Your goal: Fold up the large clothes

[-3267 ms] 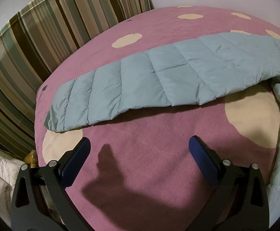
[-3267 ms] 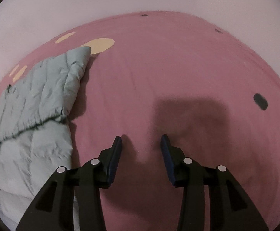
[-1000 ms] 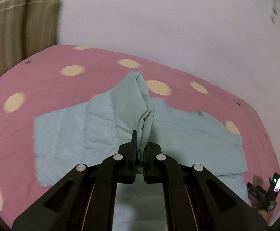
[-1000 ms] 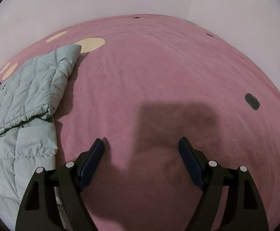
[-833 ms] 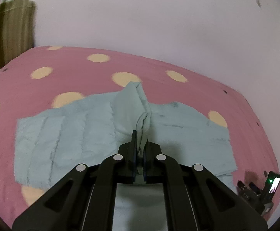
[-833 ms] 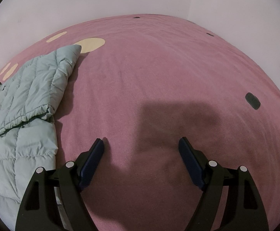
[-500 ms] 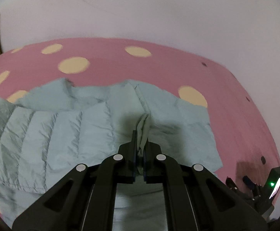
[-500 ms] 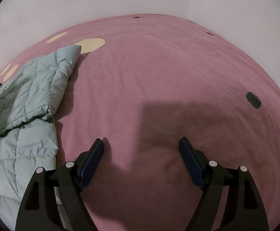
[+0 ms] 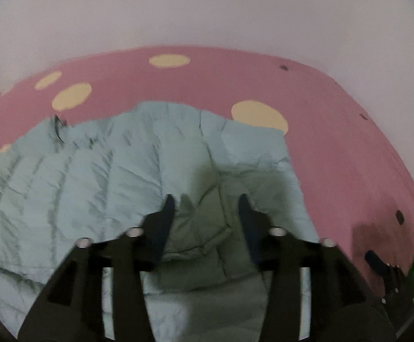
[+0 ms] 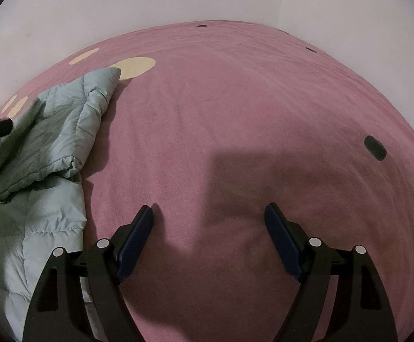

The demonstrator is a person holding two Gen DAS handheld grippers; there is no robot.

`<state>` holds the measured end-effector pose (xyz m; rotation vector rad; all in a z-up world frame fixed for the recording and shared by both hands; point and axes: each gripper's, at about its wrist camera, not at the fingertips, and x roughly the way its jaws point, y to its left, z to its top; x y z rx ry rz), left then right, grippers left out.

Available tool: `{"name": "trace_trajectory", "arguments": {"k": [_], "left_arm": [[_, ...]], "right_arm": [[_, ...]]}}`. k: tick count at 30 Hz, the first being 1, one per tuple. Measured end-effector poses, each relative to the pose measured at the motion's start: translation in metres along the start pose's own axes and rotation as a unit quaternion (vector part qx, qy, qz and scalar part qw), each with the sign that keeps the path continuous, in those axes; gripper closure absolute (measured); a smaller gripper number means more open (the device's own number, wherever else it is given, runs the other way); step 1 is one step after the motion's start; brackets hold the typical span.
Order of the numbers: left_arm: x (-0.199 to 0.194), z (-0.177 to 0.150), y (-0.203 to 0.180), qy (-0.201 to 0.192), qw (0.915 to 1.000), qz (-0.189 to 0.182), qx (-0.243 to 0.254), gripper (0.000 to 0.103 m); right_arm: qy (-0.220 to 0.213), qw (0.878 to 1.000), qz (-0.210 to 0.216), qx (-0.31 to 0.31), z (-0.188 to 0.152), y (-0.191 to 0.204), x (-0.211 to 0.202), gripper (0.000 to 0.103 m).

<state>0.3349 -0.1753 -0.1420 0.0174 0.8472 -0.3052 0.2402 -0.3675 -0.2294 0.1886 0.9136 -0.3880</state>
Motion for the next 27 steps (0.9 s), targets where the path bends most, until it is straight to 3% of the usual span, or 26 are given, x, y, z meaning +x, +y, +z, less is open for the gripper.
{"name": "trace_trajectory", "arguments": {"k": [2, 5, 10, 13, 17, 21, 23, 27], "left_arm": [[-0.022, -0.001, 0.005, -0.014, 0.9998, 0.005, 0.012, 0.044], [-0.053, -0.005, 0.027, -0.037, 0.9992, 0.011, 0.007, 0.039], [-0.094, -0.025, 0.095, -0.053, 0.9961, 0.067, -0.02, 0.039], [-0.116, -0.046, 0.149, -0.061, 0.9898, 0.116, -0.055, 0.039], [-0.133, -0.071, 0.217, -0.06, 0.977, 0.178, -0.102, 0.039], [-0.133, -0.09, 0.275, -0.043, 0.9628, 0.211, -0.163, 0.039], [-0.129, -0.092, 0.288, -0.037, 0.9603, 0.215, -0.173, 0.039], [-0.122, -0.091, 0.303, -0.031, 0.9595, 0.216, -0.179, 0.039]], "right_arm": [[0.0, 1.0, 0.0, 0.0, 0.0, 0.0, 0.0, 0.023], [0.0, 1.0, 0.002, 0.001, 0.001, 0.001, -0.001, 0.023], [-0.006, 1.0, -0.003, -0.009, 0.004, 0.007, -0.013, 0.024], [-0.025, 1.0, 0.006, -0.004, 0.013, 0.015, -0.037, 0.024], [-0.053, 0.996, 0.067, -0.016, 0.034, 0.054, -0.072, 0.024], [-0.033, 0.987, 0.148, -0.045, 0.055, 0.119, -0.069, 0.029], [-0.019, 0.985, 0.158, -0.061, 0.063, 0.153, -0.053, 0.042], [0.019, 0.985, 0.158, -0.065, 0.068, 0.191, -0.02, 0.043]]}}
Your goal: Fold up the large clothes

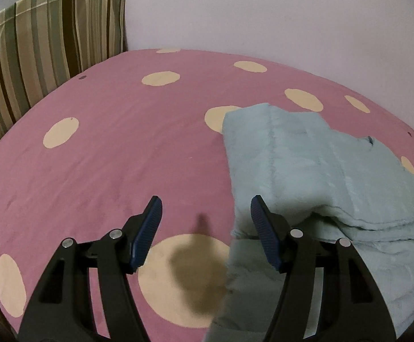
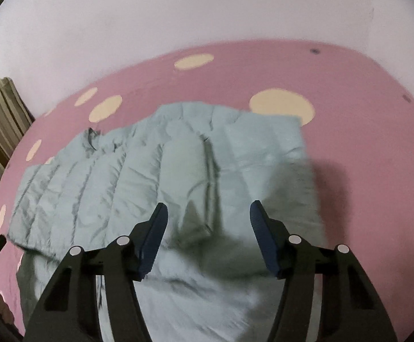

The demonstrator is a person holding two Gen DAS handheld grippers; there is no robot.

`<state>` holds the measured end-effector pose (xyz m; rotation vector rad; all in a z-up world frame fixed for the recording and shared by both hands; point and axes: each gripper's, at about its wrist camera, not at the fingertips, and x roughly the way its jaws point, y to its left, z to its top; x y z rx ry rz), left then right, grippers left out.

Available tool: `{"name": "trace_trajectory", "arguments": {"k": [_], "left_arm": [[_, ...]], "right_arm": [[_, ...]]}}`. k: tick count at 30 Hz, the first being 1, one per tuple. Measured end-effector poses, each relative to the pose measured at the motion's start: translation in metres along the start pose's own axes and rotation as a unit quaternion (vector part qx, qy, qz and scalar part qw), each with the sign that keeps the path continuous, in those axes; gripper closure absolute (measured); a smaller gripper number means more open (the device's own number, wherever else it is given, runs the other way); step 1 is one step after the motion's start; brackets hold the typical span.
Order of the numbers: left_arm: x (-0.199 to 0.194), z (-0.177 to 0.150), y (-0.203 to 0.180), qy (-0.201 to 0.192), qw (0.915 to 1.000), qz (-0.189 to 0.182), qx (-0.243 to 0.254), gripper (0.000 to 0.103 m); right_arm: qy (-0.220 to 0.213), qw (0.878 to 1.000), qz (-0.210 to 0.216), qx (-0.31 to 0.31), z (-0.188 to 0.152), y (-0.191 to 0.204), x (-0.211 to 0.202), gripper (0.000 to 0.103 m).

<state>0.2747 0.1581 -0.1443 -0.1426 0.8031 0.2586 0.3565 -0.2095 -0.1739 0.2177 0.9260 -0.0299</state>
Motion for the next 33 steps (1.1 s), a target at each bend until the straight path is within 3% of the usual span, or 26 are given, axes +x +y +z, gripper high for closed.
{"name": "trace_trajectory", "arguments": {"k": [1, 2, 5, 11, 19, 22, 33], "left_arm": [[0.003, 0.002, 0.001, 0.0, 1.0, -0.003, -0.003, 0.039], [0.003, 0.001, 0.002, 0.0, 1.0, -0.006, -0.006, 0.039], [0.01, 0.006, 0.002, 0.001, 0.9998, -0.016, -0.009, 0.039], [0.025, 0.018, -0.017, 0.0, 0.9997, -0.023, 0.007, 0.039], [0.071, 0.008, -0.046, 0.044, 0.9963, 0.036, 0.064, 0.037], [0.083, 0.003, -0.047, 0.059, 0.9953, 0.037, 0.067, 0.037], [0.076, 0.005, -0.042, 0.059, 0.9961, 0.032, 0.057, 0.037]], "right_arm": [[0.01, 1.0, 0.004, 0.007, 0.002, 0.002, 0.009, 0.05], [0.02, 1.0, 0.012, 0.014, 0.003, 0.004, 0.017, 0.067], [0.043, 0.999, 0.024, 0.008, 0.005, 0.005, 0.028, 0.095], [0.01, 1.0, -0.012, -0.004, -0.001, -0.014, 0.007, 0.098], [0.048, 0.999, -0.025, -0.002, -0.013, -0.04, 0.034, 0.098], [0.048, 0.998, -0.028, -0.008, -0.018, -0.042, 0.043, 0.099], [0.035, 0.998, -0.038, -0.028, -0.02, -0.039, 0.033, 0.096]]}}
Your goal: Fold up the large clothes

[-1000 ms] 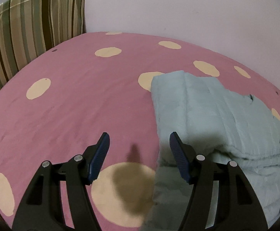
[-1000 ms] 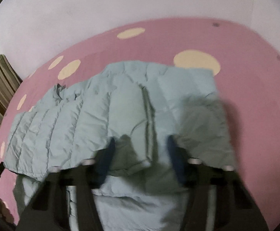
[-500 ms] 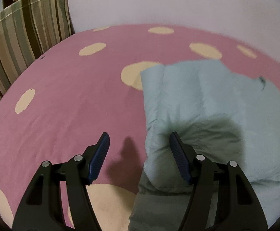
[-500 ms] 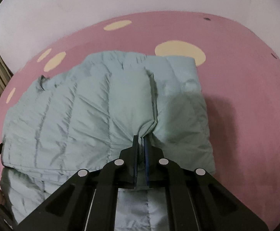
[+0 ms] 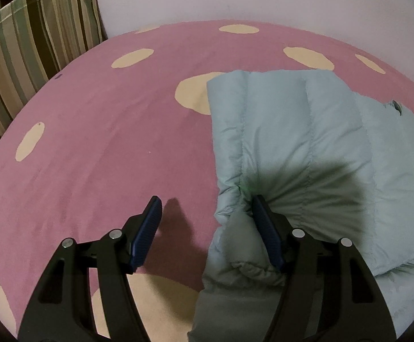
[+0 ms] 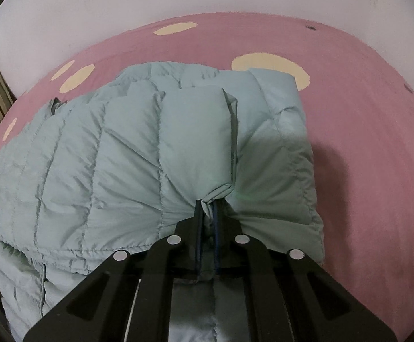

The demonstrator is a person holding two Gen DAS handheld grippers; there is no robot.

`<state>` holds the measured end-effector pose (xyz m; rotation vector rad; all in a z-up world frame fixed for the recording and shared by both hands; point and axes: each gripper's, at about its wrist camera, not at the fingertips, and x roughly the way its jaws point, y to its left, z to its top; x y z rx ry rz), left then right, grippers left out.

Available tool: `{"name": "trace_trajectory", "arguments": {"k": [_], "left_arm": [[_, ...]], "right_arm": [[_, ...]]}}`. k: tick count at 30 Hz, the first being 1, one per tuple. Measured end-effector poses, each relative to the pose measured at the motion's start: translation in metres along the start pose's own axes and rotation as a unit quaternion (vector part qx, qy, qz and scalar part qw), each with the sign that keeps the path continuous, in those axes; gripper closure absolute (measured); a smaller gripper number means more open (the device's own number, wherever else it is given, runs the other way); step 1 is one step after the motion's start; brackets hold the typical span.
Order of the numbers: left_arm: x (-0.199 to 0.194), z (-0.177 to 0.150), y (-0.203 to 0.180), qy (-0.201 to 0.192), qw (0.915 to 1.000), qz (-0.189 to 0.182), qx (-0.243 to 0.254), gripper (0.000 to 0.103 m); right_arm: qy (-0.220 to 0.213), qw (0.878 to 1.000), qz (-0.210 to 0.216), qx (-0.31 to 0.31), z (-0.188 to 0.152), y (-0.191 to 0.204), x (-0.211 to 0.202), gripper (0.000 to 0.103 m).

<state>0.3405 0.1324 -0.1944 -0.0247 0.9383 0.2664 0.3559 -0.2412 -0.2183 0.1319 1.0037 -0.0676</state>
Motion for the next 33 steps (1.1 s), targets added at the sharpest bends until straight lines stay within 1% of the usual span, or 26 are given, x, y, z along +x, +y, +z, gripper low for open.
{"name": "trace_trajectory", "arguments": {"k": [2, 4, 5, 7, 8, 11, 13, 16, 18, 20, 22, 26, 28, 29, 31, 33], "left_arm": [[-0.009, 0.002, 0.003, 0.0, 1.0, 0.0, -0.009, 0.037], [-0.025, 0.004, 0.006, -0.017, 0.9996, -0.008, -0.021, 0.037], [-0.033, 0.007, 0.005, -0.028, 0.9992, -0.016, -0.023, 0.037], [-0.045, 0.016, -0.004, -0.046, 0.9984, -0.029, -0.016, 0.037], [-0.049, 0.021, -0.012, -0.052, 0.9979, -0.037, -0.011, 0.037], [-0.044, 0.034, -0.037, -0.05, 0.9975, -0.05, 0.005, 0.037], [-0.034, 0.041, -0.053, -0.05, 0.9976, -0.047, 0.013, 0.037], [-0.011, 0.047, -0.072, -0.03, 0.9986, -0.037, 0.023, 0.037], [0.008, 0.047, -0.082, -0.009, 0.999, -0.025, 0.036, 0.037], [0.02, 0.044, -0.086, 0.004, 0.9986, -0.023, 0.047, 0.036], [0.025, 0.044, -0.087, 0.008, 0.9985, -0.024, 0.048, 0.037], [0.006, 0.044, -0.077, 0.005, 0.9991, -0.025, 0.033, 0.037], [-0.012, 0.036, -0.068, -0.003, 0.9992, -0.033, 0.021, 0.037], [-0.02, 0.032, -0.066, -0.01, 0.999, -0.04, 0.018, 0.037], [-0.03, 0.021, -0.067, -0.015, 0.9983, -0.052, 0.02, 0.037], [-0.03, 0.013, -0.072, -0.011, 0.9981, -0.054, 0.028, 0.037]], "right_arm": [[-0.005, 1.0, -0.006, -0.008, 0.001, 0.001, -0.01, 0.095], [-0.024, 1.0, -0.007, -0.004, 0.003, 0.0, -0.024, 0.095], [-0.041, 0.999, -0.008, -0.003, 0.006, 0.001, -0.035, 0.089], [-0.058, 0.998, -0.002, -0.007, 0.015, 0.008, -0.045, 0.079], [-0.061, 0.998, 0.003, -0.009, 0.019, 0.012, -0.046, 0.079], [-0.058, 0.998, 0.024, -0.025, 0.037, 0.033, -0.035, 0.079], [-0.058, 0.997, 0.019, -0.037, 0.046, 0.043, -0.021, 0.079], [-0.04, 0.998, 0.012, -0.038, 0.054, 0.049, 0.007, 0.079], [-0.023, 0.999, 0.003, -0.043, 0.054, 0.051, 0.024, 0.079], [-0.009, 0.999, 0.002, -0.042, 0.052, 0.051, 0.036, 0.079], [-0.01, 0.999, 0.001, -0.043, 0.051, 0.052, 0.038, 0.079], [-0.018, 0.999, 0.008, -0.038, 0.053, 0.049, 0.019, 0.078], [-0.027, 0.999, 0.018, -0.034, 0.045, 0.045, 0.003, 0.078], [-0.033, 0.999, 0.02, -0.035, 0.039, 0.043, -0.006, 0.072], [-0.038, 0.998, 0.018, -0.038, 0.028, 0.04, -0.017, 0.065], [-0.033, 0.998, 0.015, -0.044, 0.018, 0.039, -0.018, 0.065]]}}
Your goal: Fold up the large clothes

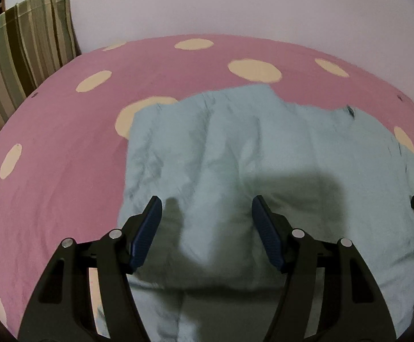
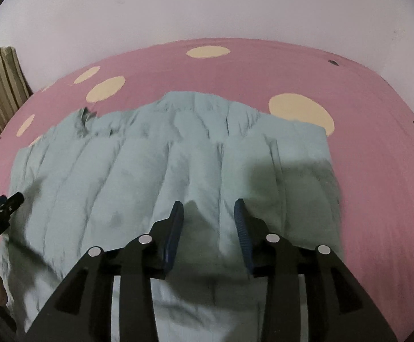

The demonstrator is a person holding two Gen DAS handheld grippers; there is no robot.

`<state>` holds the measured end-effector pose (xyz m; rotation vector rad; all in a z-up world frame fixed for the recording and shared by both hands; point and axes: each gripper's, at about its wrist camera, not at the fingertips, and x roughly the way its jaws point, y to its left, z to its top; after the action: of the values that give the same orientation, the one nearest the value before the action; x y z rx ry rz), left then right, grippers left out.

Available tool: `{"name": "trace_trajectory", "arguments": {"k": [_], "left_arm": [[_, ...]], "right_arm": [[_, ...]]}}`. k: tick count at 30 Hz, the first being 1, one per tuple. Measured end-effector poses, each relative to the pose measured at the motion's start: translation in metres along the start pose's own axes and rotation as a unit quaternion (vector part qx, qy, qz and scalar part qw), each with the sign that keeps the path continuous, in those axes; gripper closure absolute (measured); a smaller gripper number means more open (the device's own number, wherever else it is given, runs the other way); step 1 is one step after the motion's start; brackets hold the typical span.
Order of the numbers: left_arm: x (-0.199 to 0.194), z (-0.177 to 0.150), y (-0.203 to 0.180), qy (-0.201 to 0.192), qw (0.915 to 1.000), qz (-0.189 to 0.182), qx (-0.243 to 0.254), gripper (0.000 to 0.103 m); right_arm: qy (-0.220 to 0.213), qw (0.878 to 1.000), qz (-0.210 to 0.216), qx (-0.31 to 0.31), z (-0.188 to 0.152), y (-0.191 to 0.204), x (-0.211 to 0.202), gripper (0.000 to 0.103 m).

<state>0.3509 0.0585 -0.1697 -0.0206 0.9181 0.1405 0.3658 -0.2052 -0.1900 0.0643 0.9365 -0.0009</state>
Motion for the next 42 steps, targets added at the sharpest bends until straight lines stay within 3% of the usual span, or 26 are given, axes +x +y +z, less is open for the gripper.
{"name": "trace_trajectory", "arguments": {"k": [4, 7, 14, 16, 20, 28, 30, 32, 42], "left_arm": [[0.024, -0.008, -0.008, 0.026, 0.9995, 0.001, 0.015, 0.037], [0.031, -0.008, -0.011, 0.025, 0.9994, 0.006, 0.021, 0.036], [-0.014, -0.023, 0.011, 0.004, 1.0, -0.006, 0.003, 0.036], [-0.035, -0.038, 0.025, -0.005, 0.9999, -0.008, -0.009, 0.036], [-0.065, -0.074, 0.05, -0.014, 0.9997, -0.002, -0.02, 0.034], [-0.109, -0.153, 0.098, 0.009, 0.9982, -0.003, -0.06, 0.033], [-0.117, -0.169, 0.104, 0.014, 0.9979, -0.004, -0.064, 0.032], [-0.124, -0.187, 0.112, 0.023, 0.9971, -0.01, -0.071, 0.032], [-0.145, -0.241, 0.135, 0.06, 0.9919, -0.061, -0.093, 0.031]], "right_arm": [[0.036, 0.999, -0.005, -0.007, -0.013, -0.002, 0.025, 0.065], [0.03, 0.999, -0.006, -0.009, -0.013, -0.002, 0.03, 0.064], [-0.004, 1.0, 0.005, 0.005, -0.026, -0.014, -0.022, 0.06], [-0.019, 1.0, 0.005, 0.009, -0.04, -0.024, -0.047, 0.054], [-0.019, 1.0, 0.004, 0.018, -0.072, -0.041, -0.08, 0.053], [-0.004, 0.999, 0.003, 0.039, -0.144, -0.07, -0.123, 0.053], [-0.002, 0.999, 0.009, 0.049, -0.159, -0.075, -0.131, 0.048], [-0.002, 0.998, 0.012, 0.054, -0.172, -0.079, -0.138, 0.044], [0.015, 0.998, 0.023, 0.052, -0.226, -0.073, -0.162, 0.044]]}}
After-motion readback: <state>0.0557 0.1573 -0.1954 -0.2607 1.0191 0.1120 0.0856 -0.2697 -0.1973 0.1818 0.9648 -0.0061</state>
